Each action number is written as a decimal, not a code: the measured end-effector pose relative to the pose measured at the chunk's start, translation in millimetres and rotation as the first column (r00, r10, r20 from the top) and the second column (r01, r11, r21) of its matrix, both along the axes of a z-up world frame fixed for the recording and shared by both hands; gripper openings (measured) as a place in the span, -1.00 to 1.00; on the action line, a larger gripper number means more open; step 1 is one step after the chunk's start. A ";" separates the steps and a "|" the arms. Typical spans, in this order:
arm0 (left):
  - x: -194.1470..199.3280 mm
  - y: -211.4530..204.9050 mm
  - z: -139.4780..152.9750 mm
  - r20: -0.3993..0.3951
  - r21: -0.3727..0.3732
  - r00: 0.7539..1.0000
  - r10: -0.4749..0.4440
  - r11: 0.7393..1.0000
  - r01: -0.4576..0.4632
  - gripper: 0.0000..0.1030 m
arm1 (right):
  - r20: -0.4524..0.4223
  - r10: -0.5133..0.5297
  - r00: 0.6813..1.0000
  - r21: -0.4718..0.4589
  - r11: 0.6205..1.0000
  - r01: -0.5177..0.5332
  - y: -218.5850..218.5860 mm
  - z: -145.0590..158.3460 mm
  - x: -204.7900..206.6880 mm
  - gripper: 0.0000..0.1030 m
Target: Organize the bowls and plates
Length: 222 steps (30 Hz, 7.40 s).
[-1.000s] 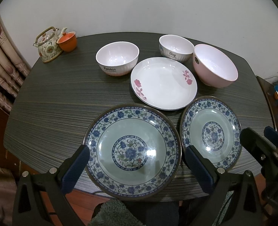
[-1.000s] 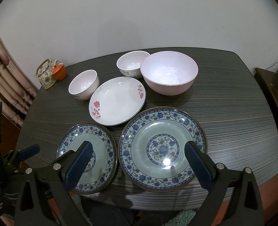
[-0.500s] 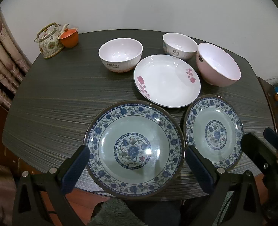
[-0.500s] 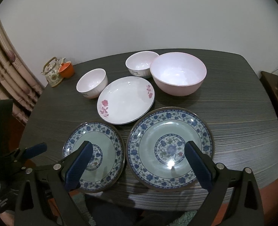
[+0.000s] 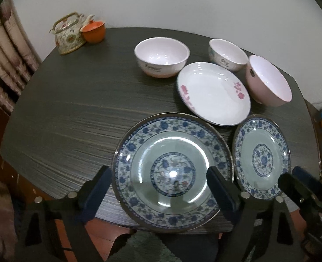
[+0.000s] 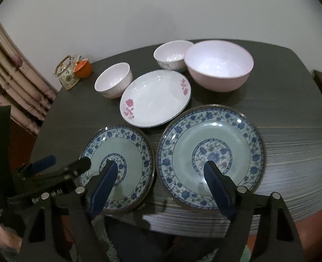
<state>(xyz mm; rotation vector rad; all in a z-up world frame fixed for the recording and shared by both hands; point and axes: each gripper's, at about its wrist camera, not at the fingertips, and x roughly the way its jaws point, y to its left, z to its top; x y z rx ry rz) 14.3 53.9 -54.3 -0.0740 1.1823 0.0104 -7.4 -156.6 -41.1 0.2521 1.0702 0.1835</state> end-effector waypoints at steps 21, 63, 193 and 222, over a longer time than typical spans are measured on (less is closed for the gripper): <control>16.7 95.9 -38.6 -0.170 -0.271 0.972 0.162 0.941 -0.204 0.23 | -0.278 0.057 0.959 0.287 0.958 0.027 18.9 -78.8 18.1 -0.11; 40.0 102.5 -87.9 -0.246 -0.278 0.964 0.099 0.946 -0.168 -0.62 | -0.321 0.048 0.946 0.233 0.972 0.030 42.1 -125.4 59.3 -0.70; 10.4 -107.4 -35.7 0.042 -0.314 0.979 -0.202 0.927 0.204 0.32 | -0.011 -0.100 0.995 -0.021 0.995 0.100 -134.4 -55.6 -7.2 0.25; 62.8 -115.6 -88.5 -0.141 -0.479 0.969 -0.204 0.870 0.113 0.05 | -0.169 0.016 0.985 0.325 0.945 0.040 -172.9 -127.7 53.4 -0.30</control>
